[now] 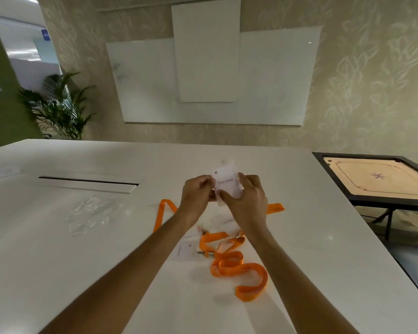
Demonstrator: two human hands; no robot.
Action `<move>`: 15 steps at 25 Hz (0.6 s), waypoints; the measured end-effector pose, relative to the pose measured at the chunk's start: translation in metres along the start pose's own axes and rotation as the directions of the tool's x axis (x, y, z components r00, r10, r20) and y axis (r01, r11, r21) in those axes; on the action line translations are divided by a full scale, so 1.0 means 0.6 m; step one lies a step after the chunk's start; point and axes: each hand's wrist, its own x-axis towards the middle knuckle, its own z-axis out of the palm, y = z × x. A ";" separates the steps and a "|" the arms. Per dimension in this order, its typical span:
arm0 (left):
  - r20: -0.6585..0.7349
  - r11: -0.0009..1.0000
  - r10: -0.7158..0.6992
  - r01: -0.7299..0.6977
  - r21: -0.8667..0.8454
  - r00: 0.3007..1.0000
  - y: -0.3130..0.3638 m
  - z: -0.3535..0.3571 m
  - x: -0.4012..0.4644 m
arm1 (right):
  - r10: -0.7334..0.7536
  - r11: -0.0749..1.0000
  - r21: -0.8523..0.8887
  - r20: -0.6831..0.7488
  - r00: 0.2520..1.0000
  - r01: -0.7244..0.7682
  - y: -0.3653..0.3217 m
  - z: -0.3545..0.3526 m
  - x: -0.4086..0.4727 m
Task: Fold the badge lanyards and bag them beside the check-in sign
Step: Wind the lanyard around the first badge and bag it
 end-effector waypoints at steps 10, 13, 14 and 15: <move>0.020 0.994 0.079 -0.077 -0.079 0.997 0.089 -0.032 0.074 | 0.076 0.948 0.310 0.010 0.997 -0.075 -0.043 -0.006 0.081; 0.073 0.992 0.076 -0.068 -0.105 0.994 0.101 -0.038 0.090 | 0.087 0.942 0.326 -0.019 0.996 -0.076 -0.046 -0.005 0.096; 0.100 0.992 0.078 -0.067 -0.109 0.992 0.102 -0.040 0.097 | 0.086 0.944 0.321 -0.032 0.996 -0.071 -0.049 -0.005 0.101; 0.132 0.992 0.083 -0.068 -0.110 0.988 0.103 -0.041 0.102 | 0.081 0.948 0.311 -0.046 0.996 -0.063 -0.051 -0.005 0.106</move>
